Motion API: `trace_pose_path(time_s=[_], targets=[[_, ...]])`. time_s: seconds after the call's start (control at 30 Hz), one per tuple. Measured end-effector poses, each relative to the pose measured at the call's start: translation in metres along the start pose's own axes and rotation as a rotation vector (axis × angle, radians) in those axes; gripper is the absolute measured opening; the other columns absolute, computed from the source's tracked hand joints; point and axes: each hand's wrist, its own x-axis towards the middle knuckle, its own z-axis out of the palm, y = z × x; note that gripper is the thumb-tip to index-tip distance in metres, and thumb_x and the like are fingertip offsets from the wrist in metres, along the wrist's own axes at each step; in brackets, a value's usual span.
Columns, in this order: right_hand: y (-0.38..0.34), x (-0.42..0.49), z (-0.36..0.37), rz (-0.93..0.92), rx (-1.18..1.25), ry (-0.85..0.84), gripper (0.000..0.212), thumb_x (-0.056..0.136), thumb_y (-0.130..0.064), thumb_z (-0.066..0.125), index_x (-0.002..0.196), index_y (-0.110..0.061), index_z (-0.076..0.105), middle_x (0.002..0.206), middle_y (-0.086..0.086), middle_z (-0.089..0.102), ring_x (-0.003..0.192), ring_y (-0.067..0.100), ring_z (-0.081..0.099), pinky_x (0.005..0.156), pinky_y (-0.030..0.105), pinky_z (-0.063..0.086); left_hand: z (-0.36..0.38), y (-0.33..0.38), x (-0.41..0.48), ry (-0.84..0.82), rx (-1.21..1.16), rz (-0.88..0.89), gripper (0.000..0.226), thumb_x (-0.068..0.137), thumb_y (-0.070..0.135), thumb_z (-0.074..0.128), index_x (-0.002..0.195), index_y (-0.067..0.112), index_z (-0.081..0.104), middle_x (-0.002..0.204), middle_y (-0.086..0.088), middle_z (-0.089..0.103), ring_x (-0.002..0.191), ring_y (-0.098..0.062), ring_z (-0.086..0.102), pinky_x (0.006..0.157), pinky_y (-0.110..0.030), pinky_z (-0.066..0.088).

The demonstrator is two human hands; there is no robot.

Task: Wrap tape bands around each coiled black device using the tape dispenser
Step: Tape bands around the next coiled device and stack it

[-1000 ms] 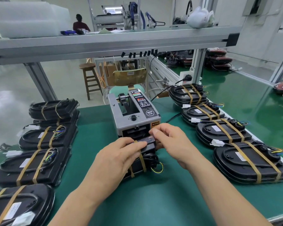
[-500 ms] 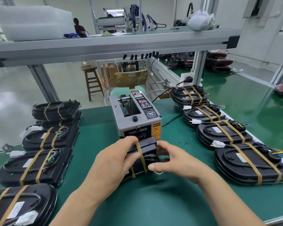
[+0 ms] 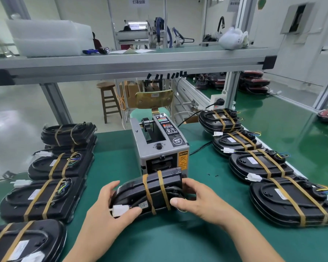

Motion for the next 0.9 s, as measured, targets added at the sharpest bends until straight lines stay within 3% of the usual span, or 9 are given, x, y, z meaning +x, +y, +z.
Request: trace_pose_path(time_s=[0.1,0.23,0.3,0.4,0.47,0.57,0.63,0.77,0.9], targets=[[-0.004,-0.004,0.002,0.006,-0.012,0.022,0.075,0.056,-0.075,0.073,0.123,-0.047,0.051,0.118,-0.038,0.056,0.113,-0.022,0.048,0.096,0.006,0.039,0.000,-0.014,-0.001,-0.056,-0.068,-0.050,0.047,0.072,0.030,0.084,0.105,0.048,0.056,0.099,0.025,0.070,0.084,0.009,0.064,0.070,-0.009,0.045],[-0.009,-0.007,0.008,-0.009,-0.007,0.071,0.092,0.060,-0.072,0.073,0.138,-0.027,0.053,0.133,-0.013,0.062,0.125,0.005,0.055,0.110,0.035,0.043,-0.004,-0.018,0.001,-0.072,-0.138,-0.011,0.028,0.078,0.030,0.082,0.097,0.042,0.066,0.093,0.010,0.074,0.085,-0.004,0.068,0.071,-0.010,0.046],[-0.015,-0.010,0.012,-0.046,-0.020,0.090,0.079,0.063,-0.073,0.071,0.129,-0.032,0.060,0.122,-0.018,0.067,0.115,0.000,0.060,0.106,0.034,0.047,-0.008,-0.016,0.002,-0.027,-0.164,0.012,0.024,0.077,0.030,0.082,0.094,0.039,0.067,0.091,0.008,0.073,0.086,-0.009,0.067,0.073,-0.015,0.047],[-0.027,-0.013,0.021,-0.082,-0.043,0.128,0.076,0.064,-0.077,0.066,0.125,-0.032,0.061,0.118,-0.022,0.068,0.112,-0.004,0.060,0.103,0.028,0.047,-0.017,-0.010,0.005,0.056,-0.165,0.057,0.030,0.079,0.011,0.079,0.086,0.038,0.068,0.087,0.011,0.073,0.079,0.000,0.066,0.069,-0.006,0.044],[-0.036,-0.014,0.028,-0.101,-0.046,0.145,0.075,0.064,-0.080,0.062,0.123,-0.033,0.060,0.117,-0.023,0.067,0.110,-0.005,0.059,0.096,0.020,0.047,-0.026,-0.007,0.008,0.109,-0.193,0.066,0.029,0.079,0.011,0.077,0.087,0.037,0.067,0.087,0.015,0.072,0.077,0.008,0.063,0.067,-0.001,0.041],[-0.054,-0.016,0.043,-0.139,-0.062,0.148,0.045,0.070,-0.076,0.059,0.102,-0.044,0.058,0.103,-0.032,0.064,0.096,-0.012,0.059,0.077,0.005,0.041,-0.041,-0.003,0.011,0.209,-0.231,0.074,0.025,0.081,0.022,0.076,0.096,0.037,0.065,0.096,0.027,0.068,0.092,0.018,0.056,0.075,-0.001,0.038],[-0.065,-0.016,0.055,-0.157,-0.021,0.117,0.038,0.075,-0.068,0.063,0.102,-0.042,0.058,0.102,-0.030,0.066,0.096,-0.009,0.061,0.079,0.010,0.044,-0.052,-0.002,0.014,0.290,-0.264,0.073,0.026,0.082,0.024,0.075,0.100,0.038,0.062,0.096,0.030,0.068,0.090,0.023,0.056,0.073,0.001,0.038],[-0.086,-0.008,0.081,-0.192,0.036,0.041,0.046,0.071,-0.061,0.072,0.112,-0.045,0.057,0.109,-0.025,0.068,0.099,-0.003,0.064,0.092,0.027,0.052,-0.077,-0.005,0.026,0.427,-0.292,0.075,0.020,0.085,0.027,0.073,0.101,0.034,0.063,0.092,0.013,0.071,0.081,0.011,0.064,0.069,-0.009,0.047],[-0.102,0.007,0.104,-0.212,0.074,0.002,0.046,0.069,-0.059,0.072,0.111,-0.051,0.055,0.112,-0.026,0.067,0.104,-0.006,0.062,0.097,0.030,0.052,-0.102,-0.015,0.041,0.498,-0.238,0.074,0.022,0.085,0.038,0.070,0.105,0.033,0.064,0.086,0.020,0.070,0.078,0.018,0.061,0.069,-0.017,0.045]])
